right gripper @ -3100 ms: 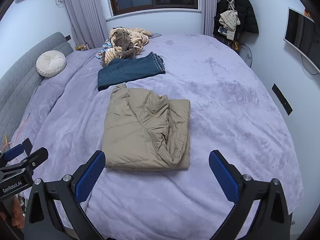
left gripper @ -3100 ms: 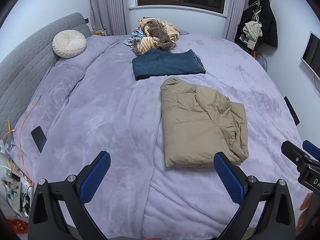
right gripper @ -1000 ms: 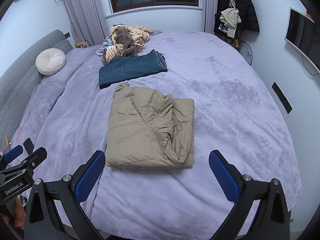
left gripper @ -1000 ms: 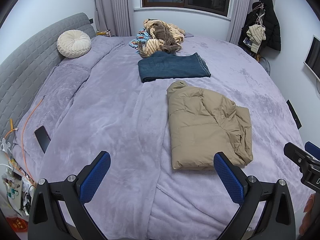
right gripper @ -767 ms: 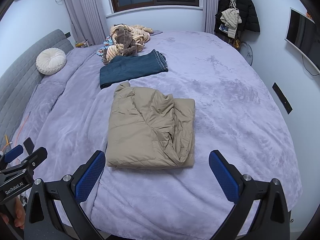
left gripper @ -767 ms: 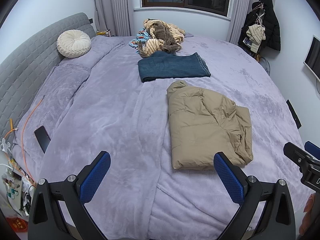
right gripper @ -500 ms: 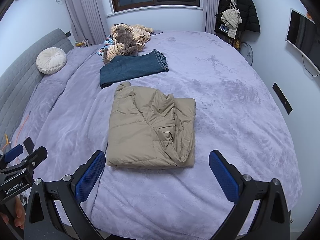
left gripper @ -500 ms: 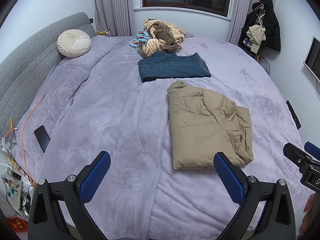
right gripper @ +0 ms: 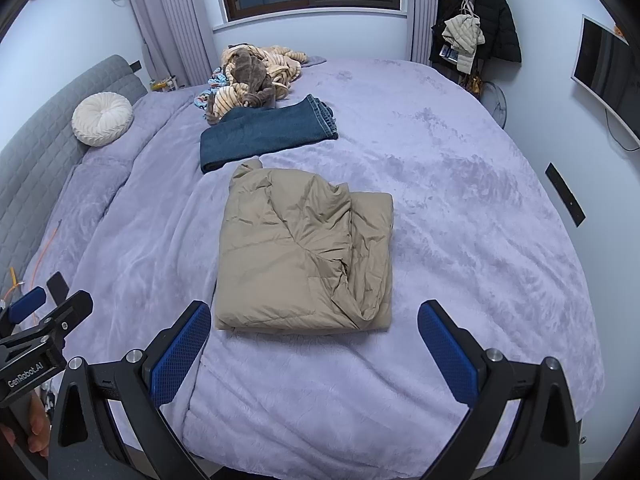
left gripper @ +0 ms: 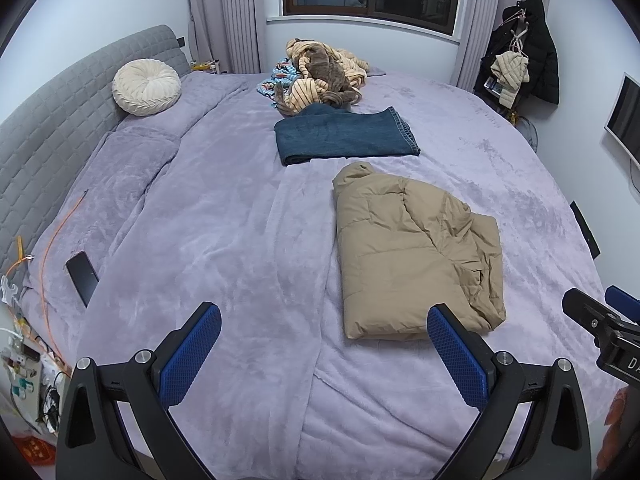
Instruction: Fold large clothes
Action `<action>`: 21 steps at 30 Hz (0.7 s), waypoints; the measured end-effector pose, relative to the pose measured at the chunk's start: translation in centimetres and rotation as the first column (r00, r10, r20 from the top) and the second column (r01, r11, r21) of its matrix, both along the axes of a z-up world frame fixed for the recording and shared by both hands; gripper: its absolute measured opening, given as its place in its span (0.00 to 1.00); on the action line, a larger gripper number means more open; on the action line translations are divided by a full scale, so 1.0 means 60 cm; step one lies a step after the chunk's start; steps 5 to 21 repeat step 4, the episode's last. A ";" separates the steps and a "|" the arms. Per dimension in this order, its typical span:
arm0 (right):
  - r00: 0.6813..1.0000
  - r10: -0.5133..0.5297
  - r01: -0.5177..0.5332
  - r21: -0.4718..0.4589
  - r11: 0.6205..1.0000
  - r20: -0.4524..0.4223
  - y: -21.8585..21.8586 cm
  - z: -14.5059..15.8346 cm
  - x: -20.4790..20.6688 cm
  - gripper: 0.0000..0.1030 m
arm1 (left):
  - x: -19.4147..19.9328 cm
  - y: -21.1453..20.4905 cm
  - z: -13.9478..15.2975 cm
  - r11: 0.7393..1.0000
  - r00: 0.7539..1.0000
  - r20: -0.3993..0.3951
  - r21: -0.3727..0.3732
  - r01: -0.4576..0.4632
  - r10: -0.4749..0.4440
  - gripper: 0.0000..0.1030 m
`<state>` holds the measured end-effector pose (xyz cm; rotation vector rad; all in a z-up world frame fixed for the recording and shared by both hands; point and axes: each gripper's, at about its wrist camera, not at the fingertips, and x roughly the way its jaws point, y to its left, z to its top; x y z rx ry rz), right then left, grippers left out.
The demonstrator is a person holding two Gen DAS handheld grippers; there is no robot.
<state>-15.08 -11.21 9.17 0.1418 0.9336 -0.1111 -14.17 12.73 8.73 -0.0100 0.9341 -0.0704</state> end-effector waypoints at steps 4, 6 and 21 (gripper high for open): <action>1.000 -0.003 0.003 -0.001 1.000 -0.004 0.005 -0.001 -0.002 1.00 | -0.002 0.000 -0.001 1.000 1.000 -0.003 -0.003 0.001 -0.001 1.00; 1.000 -0.003 0.003 -0.001 1.000 -0.004 0.005 -0.001 -0.002 1.00 | -0.002 0.000 -0.001 1.000 1.000 -0.003 -0.003 0.001 -0.001 1.00; 1.000 -0.003 0.003 -0.001 1.000 -0.004 0.005 -0.001 -0.002 1.00 | -0.002 0.000 -0.001 1.000 1.000 -0.003 -0.003 0.001 -0.001 1.00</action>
